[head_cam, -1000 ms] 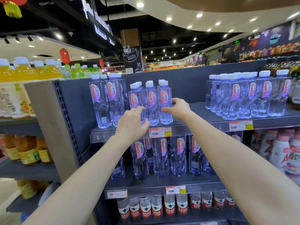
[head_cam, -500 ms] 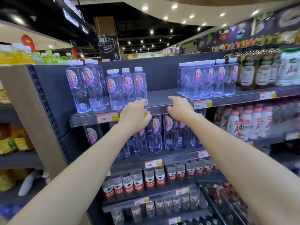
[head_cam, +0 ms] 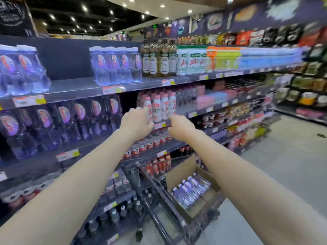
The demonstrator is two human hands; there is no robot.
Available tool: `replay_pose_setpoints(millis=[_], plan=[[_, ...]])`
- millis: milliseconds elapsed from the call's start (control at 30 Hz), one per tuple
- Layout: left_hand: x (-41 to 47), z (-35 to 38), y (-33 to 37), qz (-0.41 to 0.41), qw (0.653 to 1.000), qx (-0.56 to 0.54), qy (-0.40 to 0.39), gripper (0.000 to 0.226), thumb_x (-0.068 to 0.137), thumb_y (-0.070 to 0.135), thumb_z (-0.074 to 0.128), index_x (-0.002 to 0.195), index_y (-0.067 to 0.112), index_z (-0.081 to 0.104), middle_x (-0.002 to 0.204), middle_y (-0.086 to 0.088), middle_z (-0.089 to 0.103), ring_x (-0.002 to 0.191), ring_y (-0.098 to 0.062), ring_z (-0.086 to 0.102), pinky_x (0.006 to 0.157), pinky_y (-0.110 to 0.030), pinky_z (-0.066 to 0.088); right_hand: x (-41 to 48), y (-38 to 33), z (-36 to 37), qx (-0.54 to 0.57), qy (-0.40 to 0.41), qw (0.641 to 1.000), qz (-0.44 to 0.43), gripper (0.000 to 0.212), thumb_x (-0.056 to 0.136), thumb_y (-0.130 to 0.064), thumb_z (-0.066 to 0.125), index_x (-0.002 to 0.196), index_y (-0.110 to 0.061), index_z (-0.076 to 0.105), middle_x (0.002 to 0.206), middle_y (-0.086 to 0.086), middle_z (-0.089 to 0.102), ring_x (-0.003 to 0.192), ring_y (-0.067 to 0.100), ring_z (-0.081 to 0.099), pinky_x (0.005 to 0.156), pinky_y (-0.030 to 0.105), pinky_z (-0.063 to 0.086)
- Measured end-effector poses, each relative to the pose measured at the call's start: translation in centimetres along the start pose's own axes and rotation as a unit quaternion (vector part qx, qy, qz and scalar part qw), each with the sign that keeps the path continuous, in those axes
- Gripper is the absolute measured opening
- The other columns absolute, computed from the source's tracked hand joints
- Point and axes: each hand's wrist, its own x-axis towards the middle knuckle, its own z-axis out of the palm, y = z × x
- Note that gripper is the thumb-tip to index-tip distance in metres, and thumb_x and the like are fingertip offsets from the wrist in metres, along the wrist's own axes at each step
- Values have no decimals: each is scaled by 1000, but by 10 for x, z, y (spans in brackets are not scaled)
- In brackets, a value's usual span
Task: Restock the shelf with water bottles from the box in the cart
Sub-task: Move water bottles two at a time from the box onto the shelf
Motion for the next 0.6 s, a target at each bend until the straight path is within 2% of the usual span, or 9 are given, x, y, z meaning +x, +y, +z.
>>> replay_pose_setpoints(millis=[67,200,333,467,533,600], plan=[[2,19,42,15,1000,-18,-19,54,99,38,54,145,11,49,136,-16,60,121,-39,56,92,-46,51,-22,44,-3,-15,-13,1000,18,48,103,-21,51,149,-12,46,145,11,55,122,32,58,87,44,57],[12,58,102,64,996,-37,-47,52,98,37,54,144,13,52,134,-12,62,118,-37,58,88,-45,53,-47,120,-3,-2,-11,997,71,51,103,-22,49,153,-14,42,149,10,52,121,32,58,83,43,57],[33,107,147,92,992,-33,-84,48,98,38,53,139,13,53,124,-14,62,112,-38,60,85,-45,54,-56,186,13,-9,-26,993,114,43,99,-19,50,141,-12,52,133,12,62,108,32,62,74,39,54],[63,170,190,113,985,-29,-130,46,99,40,52,137,14,52,126,-15,62,112,-39,60,84,-45,53,-46,249,40,-19,-70,986,150,44,97,-20,51,140,-11,53,135,12,61,117,34,61,85,45,57],[83,204,211,115,982,-30,-148,49,99,40,53,140,15,51,129,-14,61,114,-38,61,86,-45,52,-30,280,52,-34,-87,984,154,44,97,-20,52,140,-10,52,130,11,63,112,33,62,82,44,58],[109,238,229,117,980,-28,-158,49,98,40,53,140,16,51,129,-13,61,114,-38,60,88,-45,50,-4,313,61,-42,-99,982,157,37,97,-21,53,132,-9,56,121,11,64,103,32,64,75,42,56]])
